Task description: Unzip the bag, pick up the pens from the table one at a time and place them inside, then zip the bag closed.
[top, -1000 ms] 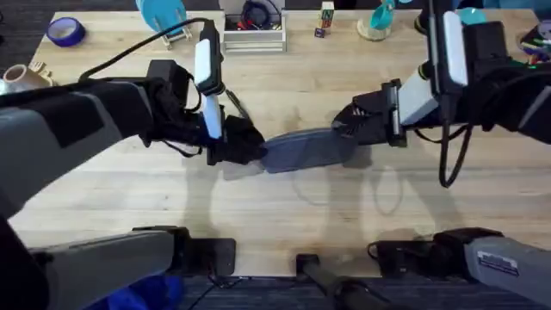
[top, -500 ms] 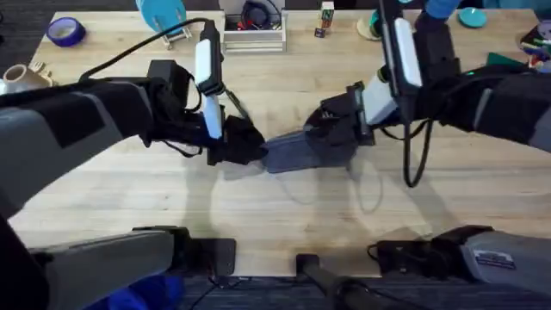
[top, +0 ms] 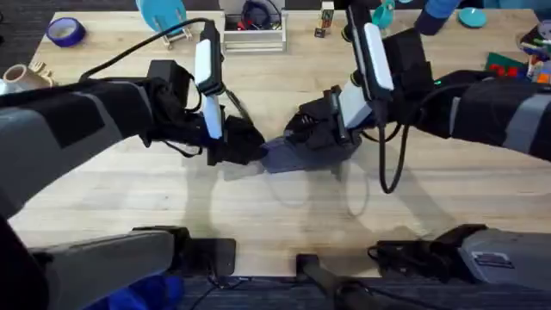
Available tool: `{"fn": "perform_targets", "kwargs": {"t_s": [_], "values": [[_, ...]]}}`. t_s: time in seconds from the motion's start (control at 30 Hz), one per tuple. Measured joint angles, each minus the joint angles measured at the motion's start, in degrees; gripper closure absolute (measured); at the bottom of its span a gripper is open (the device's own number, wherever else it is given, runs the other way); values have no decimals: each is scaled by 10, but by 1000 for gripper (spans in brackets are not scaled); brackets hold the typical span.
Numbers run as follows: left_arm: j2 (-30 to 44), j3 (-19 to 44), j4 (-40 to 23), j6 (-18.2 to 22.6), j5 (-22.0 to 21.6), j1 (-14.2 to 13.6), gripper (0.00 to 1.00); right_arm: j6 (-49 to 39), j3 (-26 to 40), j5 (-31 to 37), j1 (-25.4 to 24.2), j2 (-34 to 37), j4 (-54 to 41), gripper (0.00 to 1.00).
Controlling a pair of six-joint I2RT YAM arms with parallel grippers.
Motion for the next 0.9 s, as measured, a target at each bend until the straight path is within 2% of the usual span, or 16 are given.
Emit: {"fn": "perform_targets", "kwargs": {"t_s": [0.4,0.8,0.83,0.87,0.9], "values": [[0,0,-1,0,0,0,959,20,0,19,30,0,21,968],[0,0,-1,0,0,0,959,23,0,21,31,0,22,968],[0,0,-1,0,0,0,959,24,0,21,31,0,22,947],[0,0,-2,0,0,0,959,27,0,21,31,0,22,865],[0,0,-2,0,0,0,959,28,0,21,31,0,23,733]]}}
